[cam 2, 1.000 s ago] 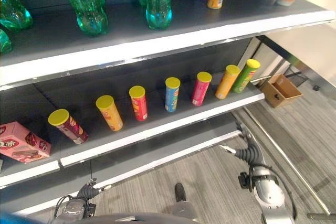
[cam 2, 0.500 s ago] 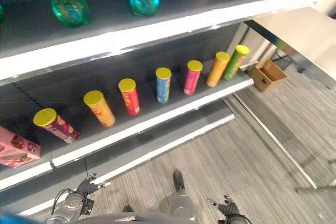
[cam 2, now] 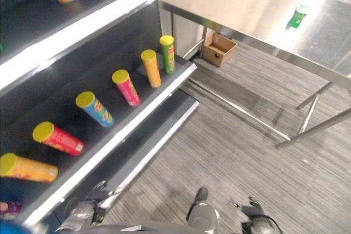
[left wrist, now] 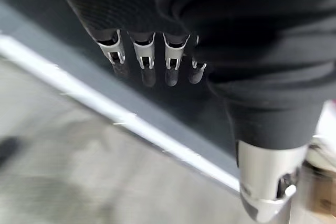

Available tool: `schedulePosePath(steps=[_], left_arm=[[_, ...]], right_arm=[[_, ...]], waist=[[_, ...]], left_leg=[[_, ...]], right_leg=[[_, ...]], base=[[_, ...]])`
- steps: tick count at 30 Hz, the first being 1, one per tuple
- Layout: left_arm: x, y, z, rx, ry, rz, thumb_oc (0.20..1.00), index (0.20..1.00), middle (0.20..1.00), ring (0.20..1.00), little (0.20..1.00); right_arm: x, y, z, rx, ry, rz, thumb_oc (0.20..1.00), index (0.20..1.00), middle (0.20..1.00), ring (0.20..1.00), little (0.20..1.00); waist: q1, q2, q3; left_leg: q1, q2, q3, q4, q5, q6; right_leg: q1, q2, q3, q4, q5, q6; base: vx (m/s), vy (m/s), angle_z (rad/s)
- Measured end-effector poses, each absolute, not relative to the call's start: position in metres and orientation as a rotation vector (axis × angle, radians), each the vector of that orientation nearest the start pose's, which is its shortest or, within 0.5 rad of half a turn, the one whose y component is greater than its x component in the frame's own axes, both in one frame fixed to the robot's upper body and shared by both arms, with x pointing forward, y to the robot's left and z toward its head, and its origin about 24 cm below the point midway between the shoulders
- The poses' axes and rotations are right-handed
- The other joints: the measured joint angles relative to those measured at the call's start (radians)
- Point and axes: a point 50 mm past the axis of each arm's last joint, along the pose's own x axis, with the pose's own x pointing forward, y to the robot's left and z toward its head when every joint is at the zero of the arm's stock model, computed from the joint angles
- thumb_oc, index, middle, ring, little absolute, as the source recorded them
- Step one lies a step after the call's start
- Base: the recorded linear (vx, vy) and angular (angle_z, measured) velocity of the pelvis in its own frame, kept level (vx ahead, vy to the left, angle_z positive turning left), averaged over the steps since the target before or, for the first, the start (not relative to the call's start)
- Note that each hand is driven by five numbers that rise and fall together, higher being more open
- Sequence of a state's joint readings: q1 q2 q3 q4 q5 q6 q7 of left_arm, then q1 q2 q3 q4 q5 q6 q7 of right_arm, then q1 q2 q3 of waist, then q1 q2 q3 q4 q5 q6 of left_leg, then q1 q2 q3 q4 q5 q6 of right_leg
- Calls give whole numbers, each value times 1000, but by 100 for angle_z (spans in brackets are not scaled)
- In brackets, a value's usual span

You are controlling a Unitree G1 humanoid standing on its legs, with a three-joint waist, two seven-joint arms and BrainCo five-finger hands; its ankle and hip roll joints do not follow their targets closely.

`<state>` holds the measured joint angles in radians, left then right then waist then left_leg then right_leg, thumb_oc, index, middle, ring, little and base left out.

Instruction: Put the goods on the table back onto the shelves and tidy them up.

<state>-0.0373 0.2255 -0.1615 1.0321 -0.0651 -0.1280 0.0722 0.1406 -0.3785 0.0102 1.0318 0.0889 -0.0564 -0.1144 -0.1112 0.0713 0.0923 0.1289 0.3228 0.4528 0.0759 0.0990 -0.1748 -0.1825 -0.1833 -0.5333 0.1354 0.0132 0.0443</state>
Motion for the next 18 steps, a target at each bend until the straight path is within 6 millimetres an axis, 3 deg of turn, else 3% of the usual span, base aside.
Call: schedulePosePath(steps=[1,3,4,6,8,9,10,11,12,13,14,15,16,17,18], left_arm=[[158,218,-133,267,862,56,1000,1000,1000,1000,1000],[166,220,-130,271,844,63,1000,1000,1000,1000,1000],[163,222,-131,270,851,68,1000,1000,1000,1000,1000],[153,230,-135,265,901,106,1000,1000,1000,1000,1000],[151,230,-137,253,914,114,1000,1000,1000,1000,1000],[149,229,-138,233,920,131,1000,1000,1000,1000,1000],[142,234,-140,220,935,161,1000,1000,1000,1000,1000],[139,234,-141,216,945,163,1000,1000,1000,1000,1000],[142,234,-140,196,936,176,1000,1000,1000,1000,1000],[142,235,-140,195,936,180,1000,1000,1000,1000,1000],[133,239,-142,205,959,185,1000,1000,1000,1000,1000],[133,237,-143,203,961,180,1000,1000,1000,1000,1000],[131,235,-145,207,976,170,1000,1000,1000,1000,1000],[133,233,-145,205,979,167,1000,1000,1000,1000,1000],[131,235,-145,207,985,174,1000,1000,1000,1000,1000]], right_arm=[[80,-298,-134,-335,1074,-343,1000,1000,1000,1000,1000],[78,-297,-134,-335,1076,-343,1000,1000,1000,1000,1000],[78,-298,-134,-339,1074,-344,1000,1000,1000,1000,1000],[77,-297,-133,-340,1060,-340,1000,1000,1000,1000,1000],[78,-299,-132,-342,1054,-345,1000,1000,1000,1000,1000],[80,-302,-130,-351,1041,-349,1000,1000,1000,1000,1000],[87,-299,-129,-348,1020,-338,1000,1000,1000,1000,1000],[94,-297,-128,-346,1004,-331,1000,1000,1000,1000,1000],[103,-294,-127,-346,985,-320,1000,1000,1000,1000,1000],[106,-291,-128,-351,984,-305,1000,1000,1000,1000,1000],[103,-286,-131,-344,999,-290,1000,1000,1000,1000,1000],[112,-293,-125,-365,974,-297,1000,1000,1000,1000,1000],[128,-302,-117,-393,929,-311,1000,1000,1000,1000,1000],[140,-306,-110,-407,892,-320,1000,1000,1000,1000,1000],[150,-306,-106,-413,861,-327,1000,1000,1000,1000,1000]], waist=[[2,12,-3],[-8,-1,9],[-16,-2,8],[-22,-5,9],[-30,-26,22],[-25,-26,20],[-8,-51,22],[-10,-81,32],[21,-110,40],[40,-123,45],[52,-154,30],[72,-159,35],[89,-133,55],[90,-103,81],[105,-58,98]], left_leg=[[-3,19,-1,15,19,-14],[-20,44,-5,73,80,-35],[-8,58,-26,72,114,-61],[13,115,-50,99,185,-74],[2,133,-67,136,227,-49],[4,131,-134,152,299,34],[-26,125,-249,255,341,83],[-87,66,-356,339,203,-18],[-177,-60,-444,413,36,-7],[-244,-116,-473,449,-24,24],[-287,-208,-532,387,-116,28],[-335,-292,-556,249,-126,36],[-381,-388,-606,34,-110,48],[-419,-437,-621,-107,-76,74],[-492,-440,-566,-161,-25,71]], right_leg=[[3,16,6,-9,3,-15],[20,46,17,-25,-10,-34],[35,63,25,-33,-15,-40],[69,132,47,-56,-35,-70],[96,156,62,-79,-49,-104],[102,184,84,-71,-57,-109],[136,199,134,-104,-66,-140],[156,204,183,-133,-76,-168],[176,194,251,-161,-57,-184],[197,207,284,-179,-54,-185],[231,197,324,-219,-54,-173],[232,193,359,-233,-41,-144],[228,198,390,-234,-43,-135],[245,216,397,-236,-48,-131],[278,261,403,-239,-73,-149]], base=[[87,-265,-42],[113,-346,-25],[77,-293,-31],[64,-242,-44],[84,-301,-34],[28,-271,-83],[46,-226,-99],[96,-207,-140],[134,-102,-129],[138,-84,-136],[122,-47,-119],[141,-50,-104],[201,-51,-92],[204,-41,-66],[303,5,-39]])
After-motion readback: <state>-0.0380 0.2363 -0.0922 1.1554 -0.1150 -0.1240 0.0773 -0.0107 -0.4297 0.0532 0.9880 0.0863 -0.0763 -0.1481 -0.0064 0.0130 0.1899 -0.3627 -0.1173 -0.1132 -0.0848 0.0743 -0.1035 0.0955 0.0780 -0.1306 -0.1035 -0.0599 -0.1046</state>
